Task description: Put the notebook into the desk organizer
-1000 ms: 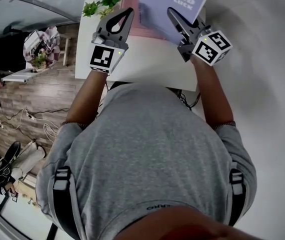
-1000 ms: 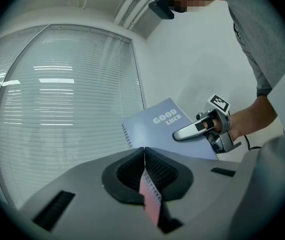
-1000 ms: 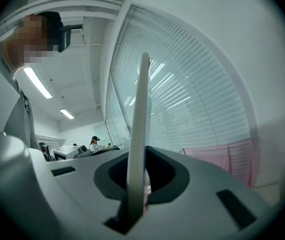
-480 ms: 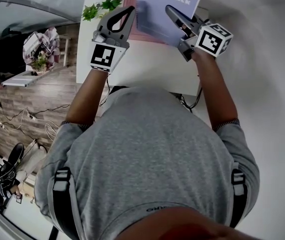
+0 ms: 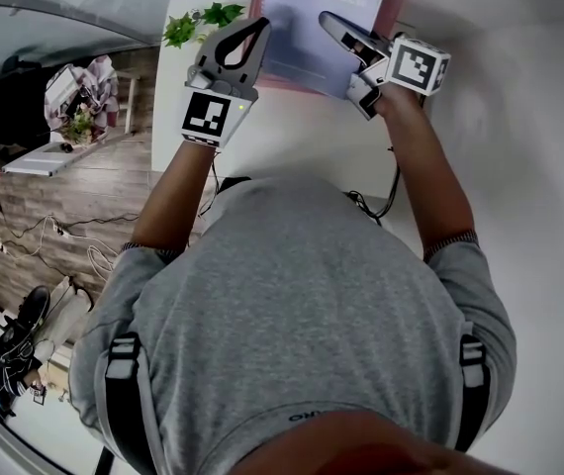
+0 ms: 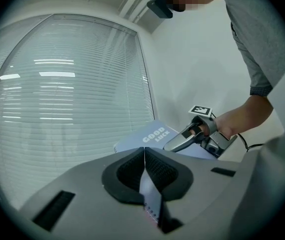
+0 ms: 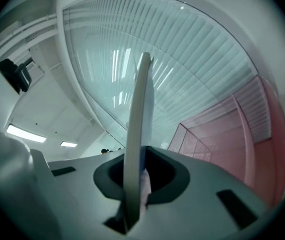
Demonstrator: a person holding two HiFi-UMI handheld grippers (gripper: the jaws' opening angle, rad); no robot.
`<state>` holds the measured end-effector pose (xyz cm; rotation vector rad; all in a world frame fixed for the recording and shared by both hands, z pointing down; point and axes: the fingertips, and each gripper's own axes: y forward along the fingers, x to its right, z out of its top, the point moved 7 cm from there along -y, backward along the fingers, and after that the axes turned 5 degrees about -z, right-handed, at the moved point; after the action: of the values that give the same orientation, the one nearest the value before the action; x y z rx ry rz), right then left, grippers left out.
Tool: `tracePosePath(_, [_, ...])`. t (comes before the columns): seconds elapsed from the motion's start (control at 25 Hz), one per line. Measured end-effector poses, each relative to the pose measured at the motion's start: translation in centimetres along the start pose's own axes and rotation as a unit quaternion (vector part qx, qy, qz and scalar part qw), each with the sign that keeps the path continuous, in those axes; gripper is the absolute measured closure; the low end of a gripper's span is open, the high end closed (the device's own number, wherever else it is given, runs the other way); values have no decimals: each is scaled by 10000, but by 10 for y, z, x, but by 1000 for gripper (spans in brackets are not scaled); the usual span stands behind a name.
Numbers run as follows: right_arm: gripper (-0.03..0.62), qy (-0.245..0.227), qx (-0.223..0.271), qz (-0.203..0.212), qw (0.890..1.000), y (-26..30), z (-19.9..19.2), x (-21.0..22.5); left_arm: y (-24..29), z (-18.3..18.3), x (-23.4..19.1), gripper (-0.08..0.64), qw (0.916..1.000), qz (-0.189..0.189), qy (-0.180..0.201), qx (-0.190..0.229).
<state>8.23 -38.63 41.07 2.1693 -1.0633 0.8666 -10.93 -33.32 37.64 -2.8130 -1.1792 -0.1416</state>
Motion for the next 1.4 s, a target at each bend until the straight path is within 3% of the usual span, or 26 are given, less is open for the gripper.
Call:
tracePosePath(0.28, [552, 550, -285, -169, 9979, 3, -9, 25, 3, -1, 6, 540, 10000, 31, -11, -7])
tracePosePath(0.56, [552, 550, -532, -639, 9950, 12, -16, 49, 9, -8, 13, 540, 10000, -55, -50, -47])
tracePosePath(1.12, [530, -335, -1028, -1697, 9796, 47, -26, 67, 12, -15, 13, 540, 9998, -118, -144, 5])
tracePosePath(1.4, [515, -1130, -1363, -2476, 9526, 58, -29, 74, 10, -15, 10, 540, 9997, -114, -194, 41])
